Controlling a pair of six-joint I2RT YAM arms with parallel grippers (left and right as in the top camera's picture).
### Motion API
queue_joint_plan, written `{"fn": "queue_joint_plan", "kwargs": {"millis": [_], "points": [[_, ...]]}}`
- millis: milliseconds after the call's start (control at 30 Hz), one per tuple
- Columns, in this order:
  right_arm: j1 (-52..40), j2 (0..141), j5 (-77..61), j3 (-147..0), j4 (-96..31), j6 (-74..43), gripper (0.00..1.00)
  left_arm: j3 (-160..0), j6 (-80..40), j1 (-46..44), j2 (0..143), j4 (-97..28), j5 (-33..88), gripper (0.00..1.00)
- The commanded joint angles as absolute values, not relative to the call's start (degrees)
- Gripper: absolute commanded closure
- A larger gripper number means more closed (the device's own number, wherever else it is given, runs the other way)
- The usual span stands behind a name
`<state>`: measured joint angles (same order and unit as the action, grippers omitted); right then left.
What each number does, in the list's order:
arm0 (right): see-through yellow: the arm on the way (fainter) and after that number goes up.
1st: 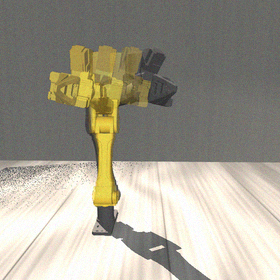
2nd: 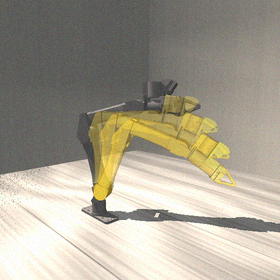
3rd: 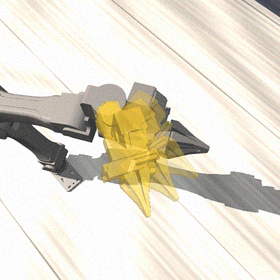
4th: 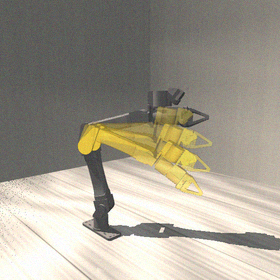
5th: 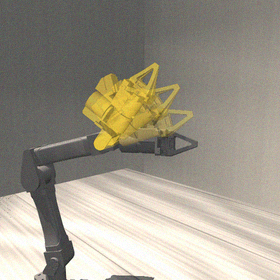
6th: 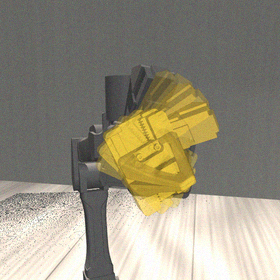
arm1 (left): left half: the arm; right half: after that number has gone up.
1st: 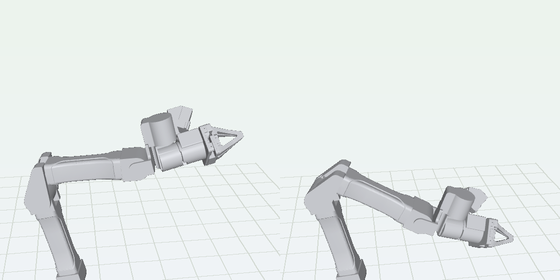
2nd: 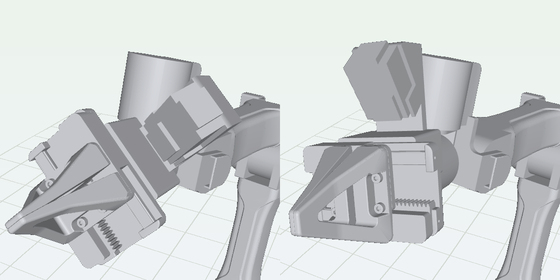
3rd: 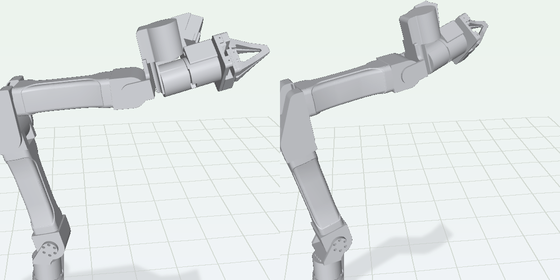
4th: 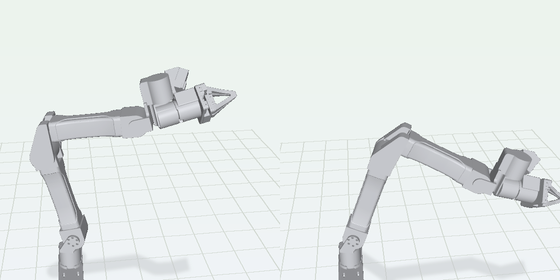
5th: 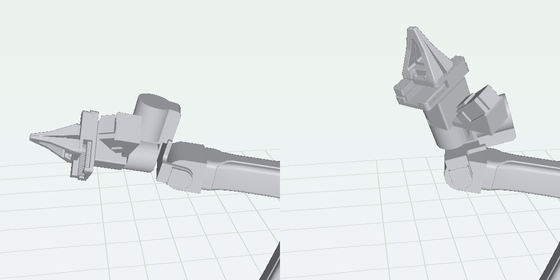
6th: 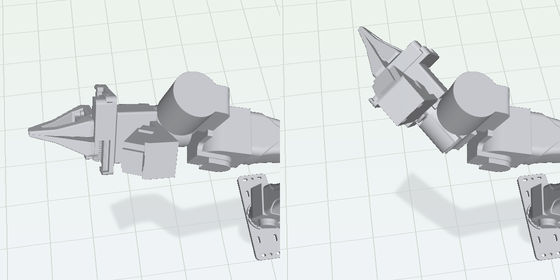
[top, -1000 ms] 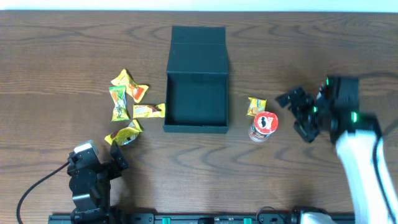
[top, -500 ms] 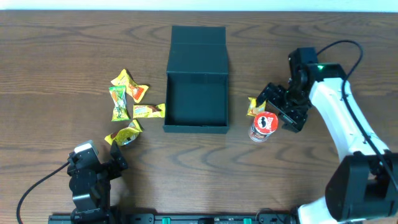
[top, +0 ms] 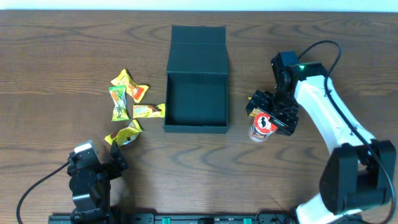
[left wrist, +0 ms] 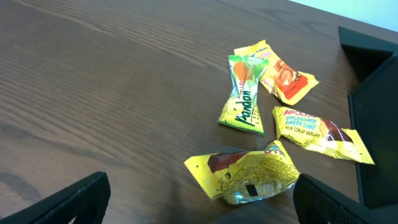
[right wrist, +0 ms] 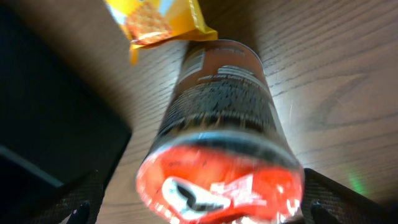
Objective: Pack container
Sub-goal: 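Reach the right gripper to the red Pringles can and grasp it, then lift the Pringles can and carry it over the green box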
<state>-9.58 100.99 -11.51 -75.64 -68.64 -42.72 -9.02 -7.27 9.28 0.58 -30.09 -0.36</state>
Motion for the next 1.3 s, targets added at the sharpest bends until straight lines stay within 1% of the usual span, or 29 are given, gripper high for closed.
{"fn": "queue_joint_plan", "kwargs": {"millis": [0, 33, 67, 100, 133, 200, 467, 667, 800, 900, 1000, 1067, 1267], "points": [[-9.8, 102.8, -10.5, -76.4, -69.0, -41.1, 0.01, -8.2, -6.9, 9.3, 0.3, -30.0, -0.4, 0.05], [-9.8, 103.1, -10.5, -76.4, -69.0, -41.1, 0.02, -8.1, -6.9, 9.3, 0.3, -30.0, -0.4, 0.05], [-9.8, 103.3, -10.5, -76.4, -69.0, -41.0, 0.10, -8.1, -6.9, 9.3, 0.3, -30.0, -0.4, 0.05], [-9.8, 103.3, -10.5, -76.4, -68.9, -40.6, 0.20, -8.2, -6.9, 9.3, 0.3, -30.0, -0.4, 0.05], [-9.8, 103.3, -10.5, -76.4, -69.0, -40.6, 0.25, -8.2, -6.9, 9.3, 0.3, -30.0, -0.4, 0.05], [-9.8, 103.3, -10.5, -76.4, -69.0, -40.5, 0.31, -8.2, -6.8, 9.3, 0.3, -30.0, -0.4, 0.05], [-9.7, 103.3, -12.7, -77.8, -69.0, -38.3, 0.34, -8.2, -6.9, 9.3, 0.3, -30.0, -0.4, 0.05], [-9.1, 103.1, -19.9, -86.8, -69.1, -31.4, 0.35, -8.1, -6.9, 9.3, 0.3, -30.0, -0.4, 0.05], [-9.0, 103.1, -27.2, -95.0, -68.2, -26.2, 0.35, -8.2, -6.9, 9.3, 0.3, -30.0, -0.4, 0.05], [-9.1, 103.1, -37.1, -99.0, -64.2, -21.9, 0.31, -8.1, -6.9, 9.3, 0.3, -30.0, -0.4, 0.05], [-9.1, 103.3, -48.9, -98.9, -57.0, -20.7, 0.30, -8.1, -6.9, 9.3, 0.3, -30.0, -0.4, 0.05], [-9.2, 103.8, -54.2, -97.6, -53.0, -20.9, 0.29, -8.1, -6.8, 9.3, 0.3, -30.0, -0.4, 0.05], [-11.2, 109.3, -63.8, -95.9, -50.9, -21.3, 0.30, -8.2, -6.9, 9.3, 0.3, -30.0, -0.4, 0.05]]}}
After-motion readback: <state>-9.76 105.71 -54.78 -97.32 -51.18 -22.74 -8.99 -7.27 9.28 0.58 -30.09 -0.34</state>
